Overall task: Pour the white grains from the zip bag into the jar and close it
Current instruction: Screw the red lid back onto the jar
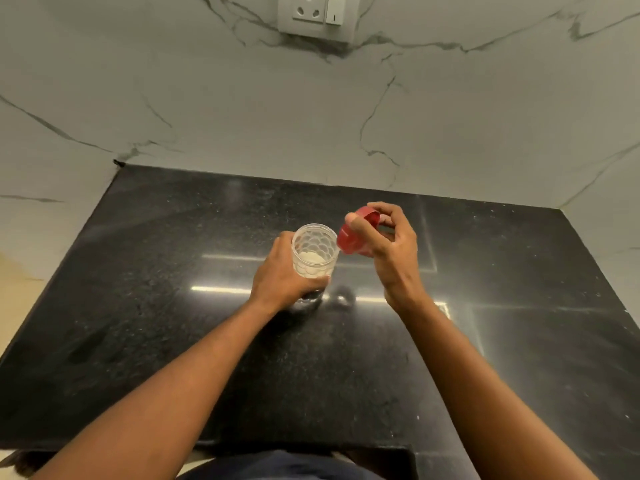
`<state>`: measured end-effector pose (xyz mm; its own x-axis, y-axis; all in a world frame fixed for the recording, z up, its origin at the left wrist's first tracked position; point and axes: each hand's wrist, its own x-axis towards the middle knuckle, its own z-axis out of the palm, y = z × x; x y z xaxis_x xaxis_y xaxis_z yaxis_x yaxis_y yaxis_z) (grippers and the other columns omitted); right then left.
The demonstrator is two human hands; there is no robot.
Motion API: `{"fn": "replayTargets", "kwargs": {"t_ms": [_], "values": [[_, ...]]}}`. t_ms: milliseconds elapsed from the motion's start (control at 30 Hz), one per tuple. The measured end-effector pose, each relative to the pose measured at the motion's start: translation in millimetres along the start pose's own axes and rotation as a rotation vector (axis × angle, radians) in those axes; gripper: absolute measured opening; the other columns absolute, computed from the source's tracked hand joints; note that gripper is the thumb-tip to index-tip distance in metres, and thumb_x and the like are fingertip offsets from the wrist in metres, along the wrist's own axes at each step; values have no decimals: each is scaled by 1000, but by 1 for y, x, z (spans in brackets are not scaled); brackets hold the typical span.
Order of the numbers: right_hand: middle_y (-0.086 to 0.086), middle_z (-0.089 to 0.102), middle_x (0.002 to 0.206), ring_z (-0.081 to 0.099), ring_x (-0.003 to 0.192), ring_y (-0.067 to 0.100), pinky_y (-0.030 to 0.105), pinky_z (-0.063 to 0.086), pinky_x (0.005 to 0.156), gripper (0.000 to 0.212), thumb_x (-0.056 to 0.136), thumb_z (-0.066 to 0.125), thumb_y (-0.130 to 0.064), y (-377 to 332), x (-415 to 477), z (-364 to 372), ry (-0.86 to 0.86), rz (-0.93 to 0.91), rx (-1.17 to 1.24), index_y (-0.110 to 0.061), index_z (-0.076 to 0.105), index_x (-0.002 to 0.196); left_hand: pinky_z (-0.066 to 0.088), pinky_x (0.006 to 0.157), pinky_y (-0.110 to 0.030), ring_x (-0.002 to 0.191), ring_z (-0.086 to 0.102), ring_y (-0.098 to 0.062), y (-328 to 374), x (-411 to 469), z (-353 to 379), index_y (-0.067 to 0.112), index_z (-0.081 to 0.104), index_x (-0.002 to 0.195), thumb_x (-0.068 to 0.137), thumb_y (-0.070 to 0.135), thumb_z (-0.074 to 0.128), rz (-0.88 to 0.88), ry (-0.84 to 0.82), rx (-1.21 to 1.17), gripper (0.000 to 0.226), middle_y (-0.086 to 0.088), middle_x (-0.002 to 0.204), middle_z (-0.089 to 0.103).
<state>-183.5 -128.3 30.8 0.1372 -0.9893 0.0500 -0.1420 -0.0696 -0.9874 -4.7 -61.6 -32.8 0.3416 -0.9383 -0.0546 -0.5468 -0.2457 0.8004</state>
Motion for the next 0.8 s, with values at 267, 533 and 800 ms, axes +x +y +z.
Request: {"fn": "replayTargets", "kwargs": {"t_ms": [267,533,800], "values": [[-2,56,126,63,118,21,36,62,89,39,71,94,-43,1,-2,24,-125,-310,-293,-31,61,89,62,81,-47,95,66,-14,-6,0,4,35,44,127,60,66,86,-6,4,42,85,11,117,54],[1,59,146,54,128,13,15,40,93,39,73,87,-49,16,-4,28,-350,-362,-656,-32,54,83,62,80,-44,100,66,-17,-11,4,7,34,37,132,56,75,88,3,4,86,100,8,124,53],[-4,55,147,59,124,17,26,46,94,79,79,79,-54,-5,15,37,-544,-353,-906,-30,50,148,58,78,-41,97,65,-16,-16,8,10,37,36,121,55,60,91,-23,-6,29,89,8,118,57]]}}
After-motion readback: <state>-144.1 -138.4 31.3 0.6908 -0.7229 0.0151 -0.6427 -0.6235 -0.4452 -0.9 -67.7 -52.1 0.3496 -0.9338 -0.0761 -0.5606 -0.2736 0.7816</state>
